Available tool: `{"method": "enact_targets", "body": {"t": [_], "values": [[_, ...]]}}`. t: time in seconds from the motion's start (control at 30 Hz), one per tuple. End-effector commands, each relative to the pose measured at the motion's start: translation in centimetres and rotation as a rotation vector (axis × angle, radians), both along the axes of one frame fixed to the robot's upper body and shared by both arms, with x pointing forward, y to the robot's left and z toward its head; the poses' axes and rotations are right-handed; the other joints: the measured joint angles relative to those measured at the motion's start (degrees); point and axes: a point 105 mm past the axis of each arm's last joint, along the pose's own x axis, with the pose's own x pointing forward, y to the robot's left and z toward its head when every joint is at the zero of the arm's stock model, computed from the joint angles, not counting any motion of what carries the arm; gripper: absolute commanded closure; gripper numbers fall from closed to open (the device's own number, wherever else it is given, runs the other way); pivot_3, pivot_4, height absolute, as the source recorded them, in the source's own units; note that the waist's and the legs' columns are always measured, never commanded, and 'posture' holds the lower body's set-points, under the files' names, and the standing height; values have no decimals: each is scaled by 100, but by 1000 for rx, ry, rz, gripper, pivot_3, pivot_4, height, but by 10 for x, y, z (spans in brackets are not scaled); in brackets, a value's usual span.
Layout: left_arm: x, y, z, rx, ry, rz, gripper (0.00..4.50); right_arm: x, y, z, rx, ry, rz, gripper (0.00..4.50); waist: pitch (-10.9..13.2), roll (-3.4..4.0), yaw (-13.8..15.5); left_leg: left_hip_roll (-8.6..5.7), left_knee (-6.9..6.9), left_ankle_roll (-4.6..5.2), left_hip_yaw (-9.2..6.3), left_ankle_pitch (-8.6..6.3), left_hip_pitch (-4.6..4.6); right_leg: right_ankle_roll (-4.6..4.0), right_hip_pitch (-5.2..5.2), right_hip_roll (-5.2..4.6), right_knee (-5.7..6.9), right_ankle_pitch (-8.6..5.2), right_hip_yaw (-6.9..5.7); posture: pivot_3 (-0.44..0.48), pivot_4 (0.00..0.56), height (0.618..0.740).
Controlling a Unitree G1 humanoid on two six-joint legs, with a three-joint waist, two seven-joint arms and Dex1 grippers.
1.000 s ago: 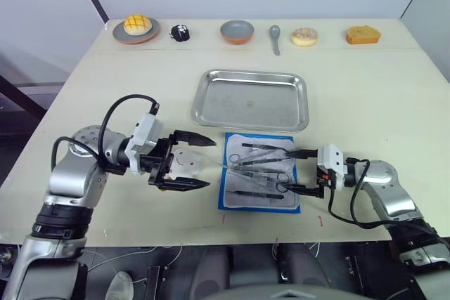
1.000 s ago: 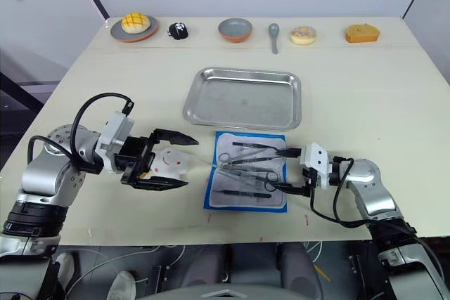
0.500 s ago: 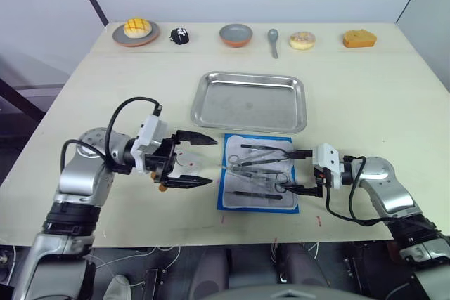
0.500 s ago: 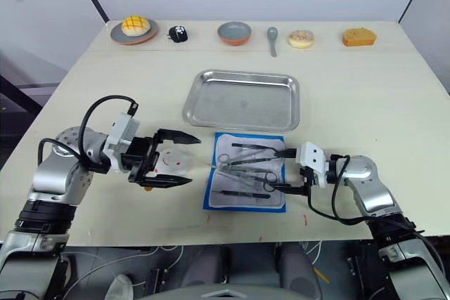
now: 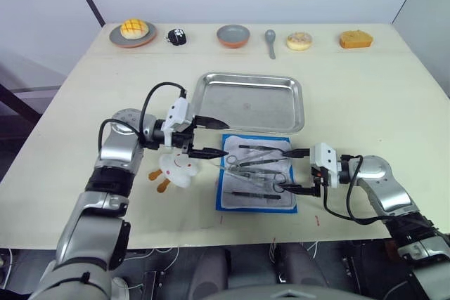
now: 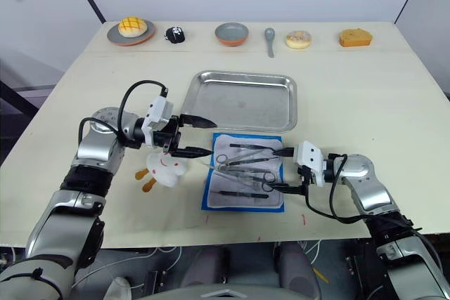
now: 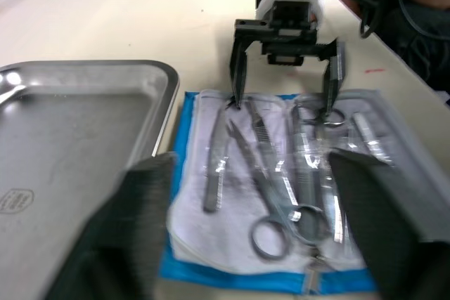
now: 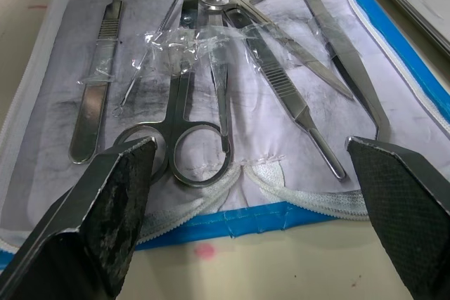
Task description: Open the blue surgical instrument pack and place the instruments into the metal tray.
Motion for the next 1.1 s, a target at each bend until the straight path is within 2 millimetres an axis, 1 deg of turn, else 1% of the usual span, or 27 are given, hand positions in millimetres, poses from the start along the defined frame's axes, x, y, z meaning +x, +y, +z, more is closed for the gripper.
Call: {"method": "enact_targets", "body": {"t": [0.03, 0.17, 0.2, 0.23, 0.3, 0.33, 0.47, 0.93, 1.1], "values": [[4, -6, -10, 76, -13, -59, 1306, -11, -14, -46, -138, 138, -53, 0, 0, 0, -13, 0, 0, 0, 0, 0, 0, 0, 0, 0, 0, 0, 0, 0, 150, 732], [12, -11, -20, 125, 25, -57, 1306, -12, -14, -47, -133, 141, -59, 0, -1, -1, -24, 0, 0, 0, -2, 0, 0, 0, 0, 1, 2, 0, -1, 0, 150, 732], [13, -12, -22, 131, 31, -60, 1882, -12, -14, -47, -132, 141, -60, 0, -1, -1, -28, 0, 0, 0, -3, 0, -1, 0, 0, 1, 1, 0, -3, 0, 150, 732], [14, -12, -23, 136, 32, -60, 2138, -12, -14, -47, -131, 142, -61, 0, -1, -1, -33, 0, 0, 0, -3, 0, 0, 0, 0, 1, 1, 0, -2, 0, 150, 732], [16, -13, -24, 140, 29, -58, 3120, -12, -14, -47, -129, 142, -62, 0, -1, -1, -37, 0, 0, 1, -4, 0, 0, 0, 0, 2, 2, 0, -1, 0, 150, 732], [17, -13, -25, 143, 33, -60, 3515, -12, -14, -47, -128, 141, -64, 0, -1, -1, -36, 0, 0, 1, -4, 0, 1, 0, 0, 2, 2, 0, -1, 0, 150, 732], [16, -14, -31, 158, 42, -68, 3515, -12, -14, -47, -125, 140, -67, 0, -1, -1, -36, 0, 0, 1, -5, 0, 0, 0, 0, 2, 2, 0, -2, 0, 150, 732], [28, -20, -41, 176, 16, 11, 3515, -12, -13, -47, -119, 143, -66, 0, -1, -2, -36, 0, 0, 1, -6, 0, 0, 1, 0, 2, 2, 0, -2, 0, 150, 732], [32, -25, -40, 150, 3, 40, 3515, -13, -12, -48, -116, 145, -67, 0, -1, -2, -36, 0, 0, 1, -6, 0, 0, 1, 0, 2, 2, 0, -2, 0, 150, 732]]}}
